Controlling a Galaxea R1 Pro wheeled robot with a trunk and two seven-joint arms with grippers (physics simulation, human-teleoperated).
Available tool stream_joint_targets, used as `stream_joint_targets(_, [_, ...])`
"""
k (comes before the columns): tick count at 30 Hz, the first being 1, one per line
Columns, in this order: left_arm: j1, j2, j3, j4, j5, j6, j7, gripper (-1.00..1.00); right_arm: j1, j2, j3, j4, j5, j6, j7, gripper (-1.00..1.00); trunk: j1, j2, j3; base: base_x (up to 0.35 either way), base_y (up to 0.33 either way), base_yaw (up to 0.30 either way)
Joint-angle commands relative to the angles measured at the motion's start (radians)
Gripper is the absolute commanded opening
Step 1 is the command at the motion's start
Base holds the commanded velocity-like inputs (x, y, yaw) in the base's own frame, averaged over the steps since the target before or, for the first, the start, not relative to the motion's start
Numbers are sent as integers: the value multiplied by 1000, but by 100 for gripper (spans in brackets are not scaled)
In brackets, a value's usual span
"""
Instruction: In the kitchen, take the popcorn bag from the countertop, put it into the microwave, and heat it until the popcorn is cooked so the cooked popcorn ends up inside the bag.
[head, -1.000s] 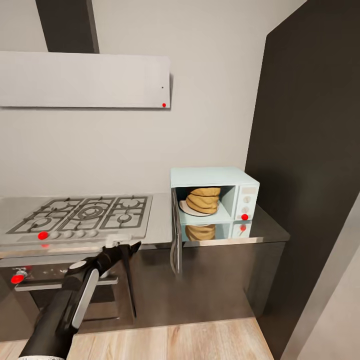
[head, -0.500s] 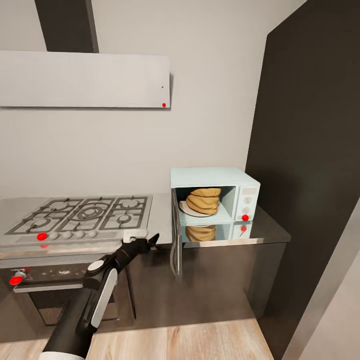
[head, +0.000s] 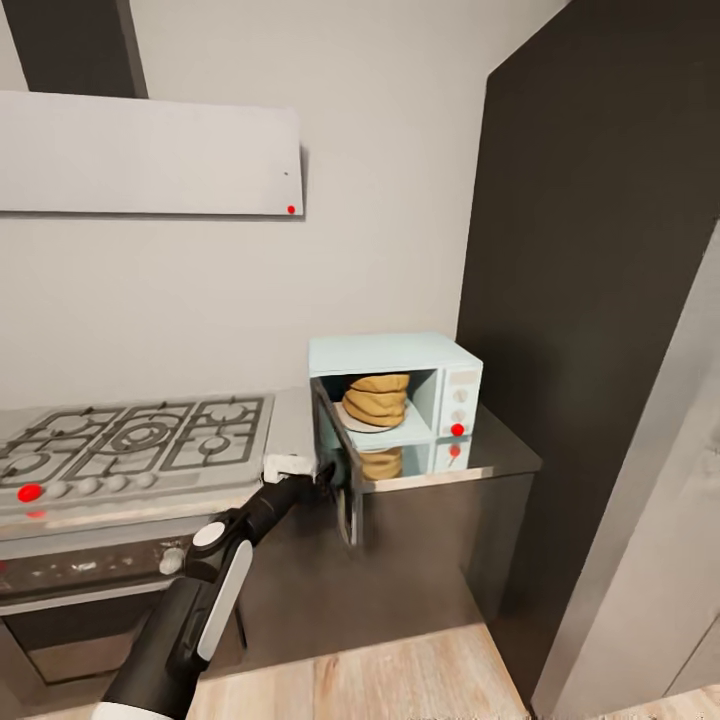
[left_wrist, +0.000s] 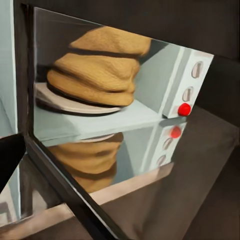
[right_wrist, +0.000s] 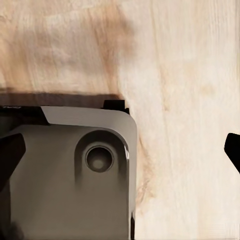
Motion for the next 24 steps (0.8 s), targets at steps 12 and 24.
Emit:
stream_joint_targets(12, [0,-1,-84,15,11,6,5,100,-1,-1,-8,3,7,-5,2,100,0,-1,1,0,0,-237])
stream_joint_targets(24, [0,0,-85,16,11,6,7,100,-1,-2,-8,3,7,-5,2,100,0,-1,5,0,0,-237])
